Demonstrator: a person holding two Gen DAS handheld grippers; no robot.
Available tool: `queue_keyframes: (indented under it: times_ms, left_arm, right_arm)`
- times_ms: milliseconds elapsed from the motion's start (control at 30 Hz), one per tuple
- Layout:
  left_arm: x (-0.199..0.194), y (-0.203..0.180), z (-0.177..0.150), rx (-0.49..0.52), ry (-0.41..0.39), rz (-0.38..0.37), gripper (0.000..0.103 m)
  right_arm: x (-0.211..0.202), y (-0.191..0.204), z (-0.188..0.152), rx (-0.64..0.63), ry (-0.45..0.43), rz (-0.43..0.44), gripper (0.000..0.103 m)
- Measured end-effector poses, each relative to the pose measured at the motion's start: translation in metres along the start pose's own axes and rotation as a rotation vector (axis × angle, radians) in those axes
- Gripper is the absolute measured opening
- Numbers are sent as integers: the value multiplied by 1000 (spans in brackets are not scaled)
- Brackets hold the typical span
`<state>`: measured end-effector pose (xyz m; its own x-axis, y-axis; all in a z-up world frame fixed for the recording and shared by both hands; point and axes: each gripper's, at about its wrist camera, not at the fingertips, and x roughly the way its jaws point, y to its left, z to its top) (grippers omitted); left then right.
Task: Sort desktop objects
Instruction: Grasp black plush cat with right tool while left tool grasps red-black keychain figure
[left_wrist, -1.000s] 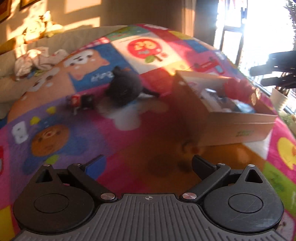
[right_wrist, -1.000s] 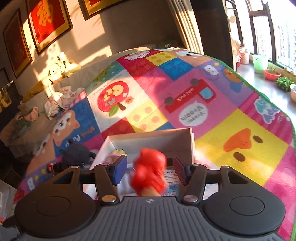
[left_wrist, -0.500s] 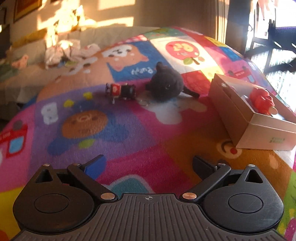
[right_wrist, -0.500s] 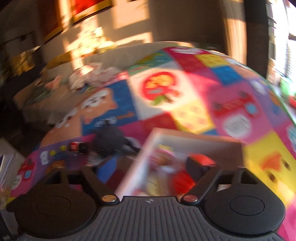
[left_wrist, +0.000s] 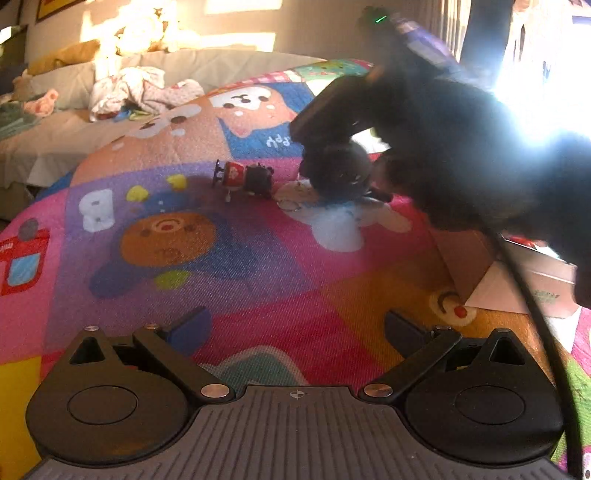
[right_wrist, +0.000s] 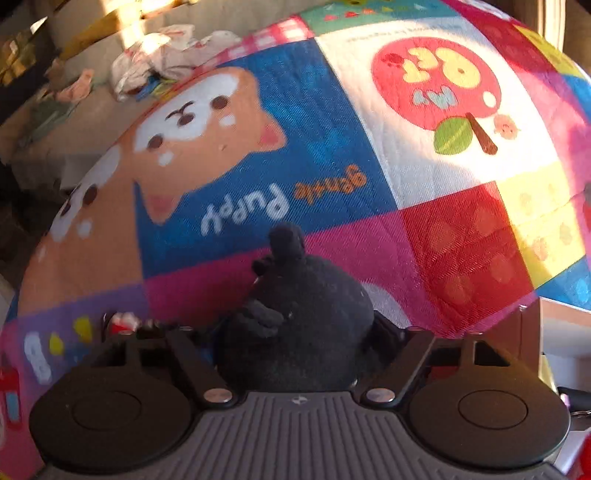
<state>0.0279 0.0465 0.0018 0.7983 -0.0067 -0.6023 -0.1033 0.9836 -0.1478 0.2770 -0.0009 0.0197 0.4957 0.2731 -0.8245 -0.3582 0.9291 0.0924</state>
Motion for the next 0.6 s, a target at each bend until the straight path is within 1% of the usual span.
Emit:
queue_keyframes:
  times_ms: [33,100,200,267,367,433,467,533,600]
  left_arm:
    - [0,0,0,-2,1,-1,103]
    - [0,0,0,-2,2,-2,103]
    - [1,-1,0,7,6,4,103]
    - [2,-2,0,18,13,10,103]
    - [3,-3,1,33,24,10,103]
    - [6,0,6,38,22,-1,103]
    - [8,4,11,45,10,11,103]
    - [16,5,26,65,-23,63,103]
    - [28,6,45,82,-58,95,103]
  right_arm:
    - [-11,-2,-4,1,-6,30,73]
    - [-49,-9,-16,10,-51,132,73]
    - [-127,-18,-50,-84,-181,256,73]
    - [-172,-29,-81,-147,-251,285,73]
    - [-221,-55,-130,-176,-315,254,73]
    - [-241,-75,-164,-176,-337,199,73]
    - [-248,-85,-181,-175,-342,158,74]
    - [-254,-100,-213,-160,-327,69,74]
    - [-251,-111,-245,-125,-317,-50,74]
